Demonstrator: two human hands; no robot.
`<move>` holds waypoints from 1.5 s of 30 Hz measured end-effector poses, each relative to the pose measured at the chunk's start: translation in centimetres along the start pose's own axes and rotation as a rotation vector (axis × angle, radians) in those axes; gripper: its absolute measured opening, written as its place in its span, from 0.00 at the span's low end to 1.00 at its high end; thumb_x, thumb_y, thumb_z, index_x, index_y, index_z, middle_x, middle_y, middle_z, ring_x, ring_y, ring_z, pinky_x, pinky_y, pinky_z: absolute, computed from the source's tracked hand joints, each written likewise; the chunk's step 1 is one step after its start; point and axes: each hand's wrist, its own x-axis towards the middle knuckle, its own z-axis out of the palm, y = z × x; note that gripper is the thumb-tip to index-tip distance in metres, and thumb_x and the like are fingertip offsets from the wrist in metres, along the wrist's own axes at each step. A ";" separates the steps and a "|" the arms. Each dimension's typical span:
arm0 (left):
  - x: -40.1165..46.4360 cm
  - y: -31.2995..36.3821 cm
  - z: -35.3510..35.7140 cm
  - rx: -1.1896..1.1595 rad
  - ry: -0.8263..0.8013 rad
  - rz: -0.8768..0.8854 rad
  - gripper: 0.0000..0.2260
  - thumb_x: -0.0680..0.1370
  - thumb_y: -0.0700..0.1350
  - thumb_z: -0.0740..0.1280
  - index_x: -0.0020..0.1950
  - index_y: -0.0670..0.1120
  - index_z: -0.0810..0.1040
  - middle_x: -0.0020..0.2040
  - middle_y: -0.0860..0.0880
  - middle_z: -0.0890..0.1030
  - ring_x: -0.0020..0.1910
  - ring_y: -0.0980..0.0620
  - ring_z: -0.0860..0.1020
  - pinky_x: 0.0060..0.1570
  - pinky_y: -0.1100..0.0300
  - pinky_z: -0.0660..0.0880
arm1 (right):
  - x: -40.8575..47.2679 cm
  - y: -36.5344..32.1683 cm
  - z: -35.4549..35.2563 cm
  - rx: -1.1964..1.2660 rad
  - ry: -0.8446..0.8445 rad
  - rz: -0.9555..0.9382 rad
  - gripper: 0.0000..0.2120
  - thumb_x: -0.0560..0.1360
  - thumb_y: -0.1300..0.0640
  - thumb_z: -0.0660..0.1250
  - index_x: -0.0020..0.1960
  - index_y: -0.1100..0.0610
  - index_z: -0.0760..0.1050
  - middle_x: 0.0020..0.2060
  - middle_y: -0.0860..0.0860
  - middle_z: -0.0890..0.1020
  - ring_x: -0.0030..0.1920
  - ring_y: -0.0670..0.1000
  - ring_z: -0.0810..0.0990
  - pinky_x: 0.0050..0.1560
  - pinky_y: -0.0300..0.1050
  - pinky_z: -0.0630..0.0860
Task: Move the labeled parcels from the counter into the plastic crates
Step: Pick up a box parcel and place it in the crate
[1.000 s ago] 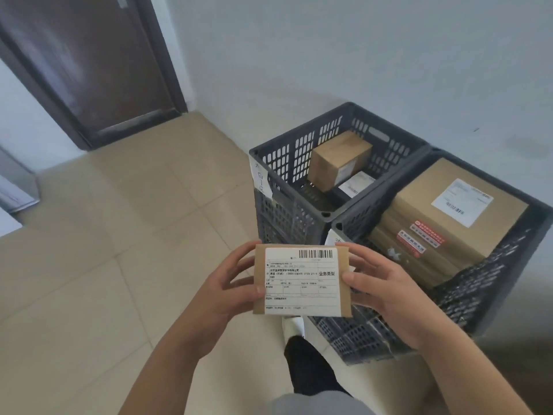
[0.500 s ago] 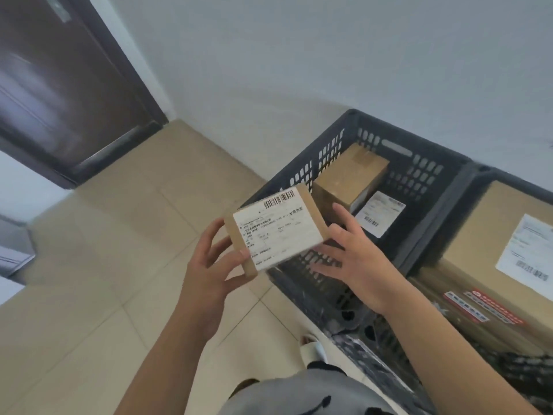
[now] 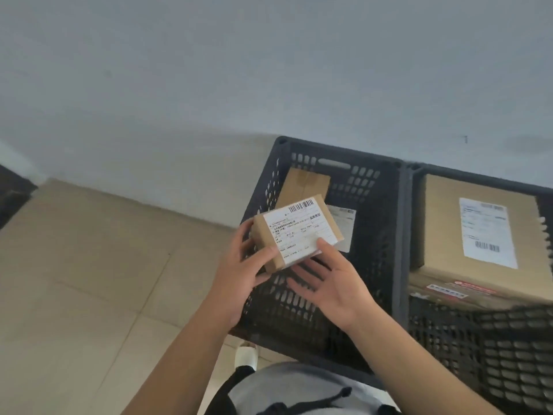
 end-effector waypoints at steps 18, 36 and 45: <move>18.3 -1.9 -2.5 1.031 0.033 0.170 0.43 0.80 0.46 0.71 0.83 0.61 0.46 0.70 0.39 0.72 0.59 0.39 0.79 0.54 0.43 0.82 | 10.4 1.8 -4.9 0.522 0.694 -0.132 0.19 0.79 0.50 0.73 0.65 0.50 0.70 0.54 0.57 0.81 0.51 0.59 0.79 0.64 0.62 0.75; 19.4 -3.6 -2.4 1.140 0.139 0.215 0.44 0.80 0.49 0.70 0.82 0.65 0.41 0.54 0.49 0.71 0.37 0.55 0.75 0.30 0.63 0.67 | 24.0 -6.3 -6.8 0.517 0.504 -0.246 0.12 0.79 0.54 0.72 0.62 0.52 0.77 0.58 0.57 0.84 0.59 0.58 0.82 0.66 0.59 0.78; 19.2 -3.4 -2.2 1.129 0.145 0.206 0.44 0.79 0.49 0.71 0.81 0.65 0.42 0.59 0.46 0.77 0.41 0.53 0.78 0.34 0.61 0.71 | 25.7 -7.7 -6.1 0.578 0.526 -0.266 0.05 0.81 0.57 0.71 0.56 0.54 0.76 0.57 0.59 0.82 0.60 0.60 0.81 0.65 0.62 0.79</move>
